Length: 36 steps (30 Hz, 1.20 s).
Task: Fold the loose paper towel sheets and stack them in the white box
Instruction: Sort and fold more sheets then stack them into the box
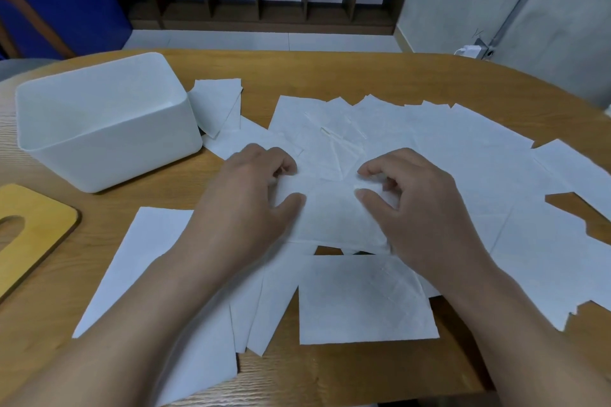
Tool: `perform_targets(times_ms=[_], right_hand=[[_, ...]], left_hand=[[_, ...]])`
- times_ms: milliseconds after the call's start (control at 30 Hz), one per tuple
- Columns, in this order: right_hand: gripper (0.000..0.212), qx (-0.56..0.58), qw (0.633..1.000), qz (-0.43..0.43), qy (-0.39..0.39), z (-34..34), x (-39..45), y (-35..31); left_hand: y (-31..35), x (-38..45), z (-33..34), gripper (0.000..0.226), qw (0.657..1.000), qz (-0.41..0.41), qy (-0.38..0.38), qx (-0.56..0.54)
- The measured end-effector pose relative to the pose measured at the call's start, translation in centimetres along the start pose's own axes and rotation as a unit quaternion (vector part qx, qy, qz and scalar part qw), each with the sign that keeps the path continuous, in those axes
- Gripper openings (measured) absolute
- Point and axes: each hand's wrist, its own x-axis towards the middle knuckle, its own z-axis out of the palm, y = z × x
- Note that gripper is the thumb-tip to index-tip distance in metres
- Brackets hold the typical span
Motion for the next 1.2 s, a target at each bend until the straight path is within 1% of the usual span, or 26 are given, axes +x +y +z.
perform_targets(times_ms=[33,100,200,300,567,667,767,900,967,1033,1100,1133,1200], right_hand=[[0.020,0.003,1.000,0.003,-0.006,-0.1,0.1,0.1],[0.025,0.012,1.000,0.015,-0.022,-0.2,0.1,0.0],[0.039,-0.022,0.997,0.024,-0.063,-0.3,0.0,-0.4],[0.043,-0.032,0.997,0.026,-0.069,-0.3,0.0,-0.5],[0.036,-0.010,0.998,0.033,-0.054,-0.6,0.0,-0.8],[0.027,0.007,0.997,0.046,-0.069,-0.7,0.1,-0.9],[0.014,0.043,0.994,0.057,-0.086,-0.8,0.2,-0.9],[0.012,0.128,0.985,0.065,-0.093,-1.2,0.1,-1.3],[0.012,0.185,0.977,0.074,-0.075,-1.5,0.1,-1.7],[0.011,0.252,0.962,0.097,-0.036,-1.4,0.0,-2.1],[0.011,0.316,0.941,0.120,-0.006,-1.0,-0.1,-2.5],[0.011,0.343,0.931,0.127,0.002,-0.8,-0.1,-2.8],[0.013,0.390,0.912,0.130,0.012,-0.5,-0.1,-3.3]], left_hand=[[-0.2,0.1,0.1,0.032,1.000,0.007,-0.007,0.004],[-0.3,0.0,0.0,0.040,1.000,0.008,-0.030,0.000],[-0.3,-0.2,0.2,0.043,0.999,0.022,-0.036,0.012],[-0.4,-0.2,0.4,0.043,0.999,0.033,-0.028,0.022],[-0.2,-0.2,0.4,0.042,0.998,0.034,-0.029,0.035],[-0.1,-0.2,0.3,0.039,0.999,0.028,-0.033,0.032],[0.0,-0.3,0.1,0.033,0.999,0.027,-0.032,0.006],[0.3,-0.5,-0.2,0.033,0.996,-0.007,-0.038,-0.074],[0.2,-0.5,-0.4,0.031,0.990,-0.009,-0.025,-0.141],[0.1,-0.5,-0.5,0.025,0.967,-0.011,-0.018,-0.254],[0.4,-0.7,-0.5,0.016,0.932,-0.018,-0.015,-0.363],[0.5,-0.9,-0.5,0.011,0.919,-0.016,-0.008,-0.394],[0.7,-1.1,-0.2,0.006,0.908,-0.004,0.019,-0.419]])
